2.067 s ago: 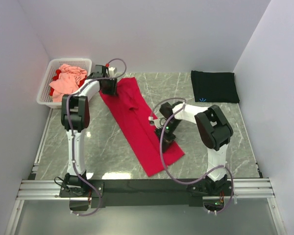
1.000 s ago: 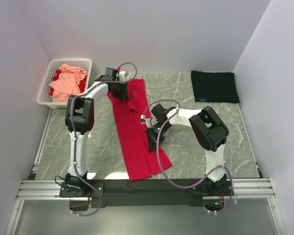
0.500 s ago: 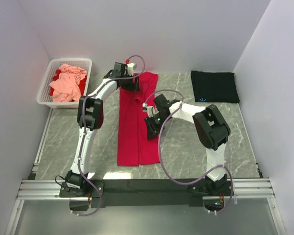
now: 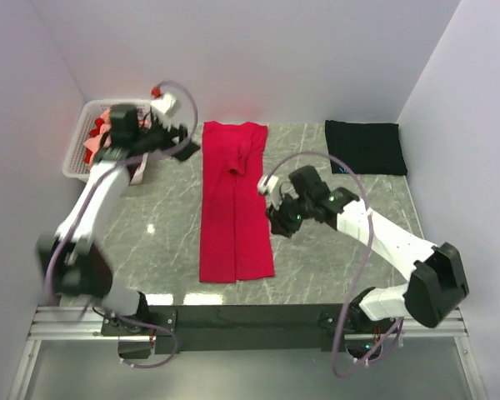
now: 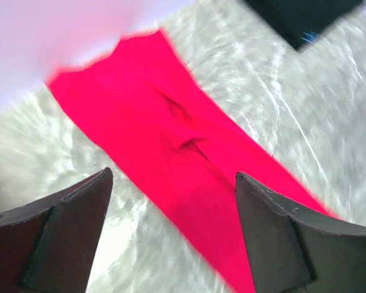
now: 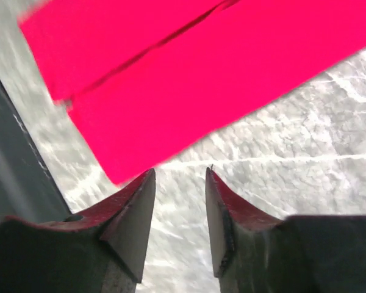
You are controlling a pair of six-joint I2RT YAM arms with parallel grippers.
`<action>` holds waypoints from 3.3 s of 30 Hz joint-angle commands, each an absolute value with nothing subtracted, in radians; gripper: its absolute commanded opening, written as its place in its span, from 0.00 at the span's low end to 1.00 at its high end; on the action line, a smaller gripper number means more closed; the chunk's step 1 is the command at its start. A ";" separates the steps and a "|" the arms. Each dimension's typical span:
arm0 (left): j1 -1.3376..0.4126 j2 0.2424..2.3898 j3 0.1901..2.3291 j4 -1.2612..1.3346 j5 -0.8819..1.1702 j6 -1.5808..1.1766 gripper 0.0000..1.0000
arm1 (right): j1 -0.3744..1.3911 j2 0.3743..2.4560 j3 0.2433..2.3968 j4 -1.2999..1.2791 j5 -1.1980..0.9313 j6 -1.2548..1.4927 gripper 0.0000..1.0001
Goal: Fold and stack the t-shirts
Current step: Fold the tshirt
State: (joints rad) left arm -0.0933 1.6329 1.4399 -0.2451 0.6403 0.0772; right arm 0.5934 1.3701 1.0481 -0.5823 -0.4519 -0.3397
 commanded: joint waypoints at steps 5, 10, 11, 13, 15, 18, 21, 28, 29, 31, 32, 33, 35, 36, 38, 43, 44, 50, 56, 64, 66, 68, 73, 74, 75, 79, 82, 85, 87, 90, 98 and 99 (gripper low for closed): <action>-0.123 1.154 0.893 -0.639 0.816 0.811 0.79 | 0.833 1.204 0.833 -0.506 -0.209 -0.633 0.58; -0.182 0.888 0.617 -0.788 0.845 1.142 0.72 | 1.009 1.098 0.626 -0.329 -0.155 -0.704 0.58; -0.210 0.865 0.585 -0.795 0.836 1.169 0.72 | 1.032 1.095 0.600 -0.299 -0.140 -0.715 0.58; -0.314 0.812 0.508 -0.724 0.812 1.142 0.71 | 1.063 1.101 0.540 -0.224 -0.115 -0.747 0.58; -0.374 0.790 0.471 -0.620 0.773 1.068 0.69 | 1.084 1.114 0.505 -0.161 -0.103 -0.768 0.57; -0.458 0.822 0.425 -0.542 0.732 1.022 0.68 | 1.091 1.147 0.492 -0.129 -0.106 -0.793 0.56; -0.514 0.876 0.410 -0.491 0.709 1.017 0.66 | 1.094 1.181 0.502 -0.103 -0.109 -0.802 0.54; -0.595 1.025 0.413 -0.428 0.621 1.025 0.58 | 1.092 1.259 0.528 -0.143 -0.133 -0.825 0.48; -0.595 1.037 0.410 -0.425 0.608 1.034 0.58 | 1.094 1.264 0.526 -0.147 -0.138 -0.827 0.48; -0.600 1.064 0.403 -0.403 0.582 1.032 0.58 | 1.094 1.275 0.520 -0.153 -0.146 -0.833 0.48; -0.598 1.075 0.408 -0.410 0.583 1.040 0.57 | 1.094 1.291 0.525 -0.155 -0.146 -0.836 0.48; -0.600 1.098 0.413 -0.410 0.581 1.029 0.55 | 1.094 1.304 0.541 -0.176 -0.147 -0.838 0.43; -0.603 1.123 0.425 -0.400 0.565 1.006 0.50 | 1.094 1.348 0.564 -0.201 -0.152 -0.844 0.33; -0.604 1.152 0.431 -0.394 0.557 0.999 0.49 | 1.094 1.364 0.589 -0.218 -0.158 -0.847 0.24; -0.609 1.179 0.462 -0.417 0.546 0.989 0.45 | 1.092 1.384 0.604 -0.259 -0.161 -0.841 0.19; -0.624 1.227 0.503 -0.488 0.537 1.009 0.20 | 1.094 1.385 0.614 -0.256 -0.137 -0.801 0.00; -0.624 1.218 0.503 -0.494 0.538 1.015 0.16 | 1.094 1.373 0.620 -0.264 -0.135 -0.795 0.00; -0.643 1.068 0.526 -0.584 0.612 1.016 0.01 | 1.123 1.263 0.660 -0.363 -0.175 -0.710 0.00; -0.664 1.006 0.589 -0.653 0.680 0.938 0.01 | 1.160 1.174 0.690 -0.429 -0.180 -0.624 0.00; -0.532 1.038 0.676 -0.638 0.664 0.963 0.00 | 1.031 1.163 0.724 -0.402 -0.133 -0.721 0.00; -0.480 1.086 0.721 -0.620 0.678 0.988 0.01 | 0.974 1.187 0.761 -0.388 -0.140 -0.770 0.00; -0.448 1.153 0.758 -0.603 0.696 1.014 0.01 | 0.933 1.227 0.802 -0.380 -0.147 -0.826 0.00; -0.350 1.294 0.882 -0.546 0.719 1.066 0.01 | 0.806 1.349 0.917 -0.368 -0.196 -0.923 0.00; -0.339 1.345 0.922 -0.520 0.721 1.074 0.00 | 0.784 1.373 0.966 -0.371 -0.204 -0.954 0.00; -0.319 1.374 0.948 -0.515 0.732 1.084 0.00 | 0.766 1.397 0.992 -0.376 -0.213 -0.969 0.00; -0.269 1.544 1.109 -0.526 0.750 1.118 0.01 | 0.663 1.552 1.133 -0.405 -0.259 -1.025 0.00; -0.238 1.681 1.251 -0.558 0.761 1.135 0.01 | 0.618 1.655 1.245 -0.426 -0.285 -1.063 0.00; -0.224 1.798 1.373 -0.568 0.755 1.135 0.01 | 0.566 1.761 1.368 -0.468 -0.311 -1.091 0.00; -0.216 1.882 1.460 -0.575 0.750 1.137 0.01 | 0.535 1.807 1.445 -0.495 -0.324 -1.109 0.00; -0.210 1.988 1.570 -0.609 0.750 1.132 0.01 | 0.509 1.890 1.520 -0.506 -0.325 -1.130 0.00; -0.181 2.149 1.755 -0.650 0.716 1.052 0.14 | 0.477 2.028 1.693 -0.469 -0.298 -1.051 0.26; -0.175 2.154 1.766 -0.661 0.712 1.045 0.11 | 0.476 2.031 1.704 -0.465 -0.296 -1.042 0.26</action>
State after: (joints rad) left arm -0.1921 2.1429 1.6871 -0.6167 0.7128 1.0775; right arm 0.4812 2.0365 1.6146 -0.4885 -0.2901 -1.0744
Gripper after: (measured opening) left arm 0.133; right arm 0.255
